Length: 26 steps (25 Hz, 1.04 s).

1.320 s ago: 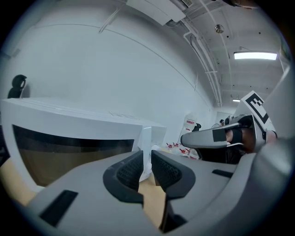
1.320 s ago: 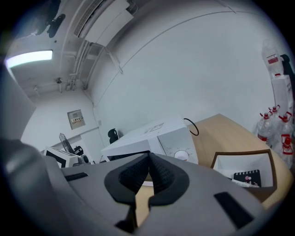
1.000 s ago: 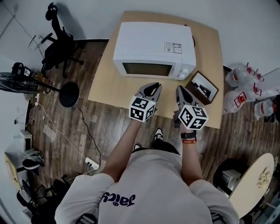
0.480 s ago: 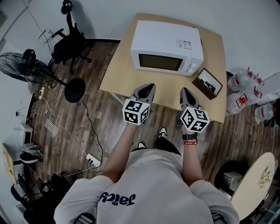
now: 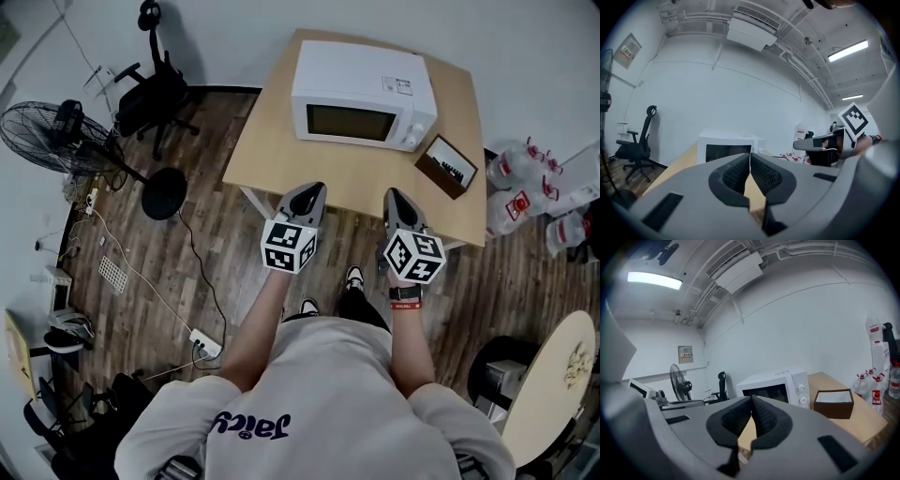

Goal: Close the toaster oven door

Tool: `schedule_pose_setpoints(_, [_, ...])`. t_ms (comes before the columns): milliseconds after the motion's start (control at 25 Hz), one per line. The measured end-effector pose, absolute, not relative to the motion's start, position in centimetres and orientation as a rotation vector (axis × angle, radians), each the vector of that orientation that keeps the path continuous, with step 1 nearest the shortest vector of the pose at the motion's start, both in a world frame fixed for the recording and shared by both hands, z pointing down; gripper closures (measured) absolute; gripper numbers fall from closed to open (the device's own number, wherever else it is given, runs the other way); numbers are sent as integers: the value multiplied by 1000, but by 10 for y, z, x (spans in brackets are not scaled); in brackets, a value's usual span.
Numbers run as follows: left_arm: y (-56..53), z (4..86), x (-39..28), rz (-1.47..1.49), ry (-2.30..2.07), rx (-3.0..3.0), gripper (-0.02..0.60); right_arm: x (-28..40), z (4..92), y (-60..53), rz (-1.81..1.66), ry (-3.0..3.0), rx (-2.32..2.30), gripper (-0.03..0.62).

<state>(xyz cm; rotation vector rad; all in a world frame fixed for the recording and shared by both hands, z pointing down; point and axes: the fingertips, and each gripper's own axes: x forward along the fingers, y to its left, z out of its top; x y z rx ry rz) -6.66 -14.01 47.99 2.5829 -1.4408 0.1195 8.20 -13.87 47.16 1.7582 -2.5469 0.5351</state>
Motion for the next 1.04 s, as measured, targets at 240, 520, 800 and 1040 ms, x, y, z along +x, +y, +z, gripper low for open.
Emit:
schedule_pose_setpoints(240, [-125, 472, -80, 107, -1485, 2596, 557, 80, 470, -120, 501, -2529, 1796, 579])
schedule_pose_setpoints(520, [-118, 465, -79, 102, -1475, 2619, 557, 77, 466, -113, 480, -2525, 1807, 579])
schedule_pose_setpoints(800, [-123, 465, -75, 83, -1466, 2612, 557, 77, 463, -118, 474, -2533, 1796, 579])
schedule_pose_setpoints(1040, [-131, 474, -73, 92, -1450, 2593, 557, 79, 466, -128, 495, -2530, 1793, 579])
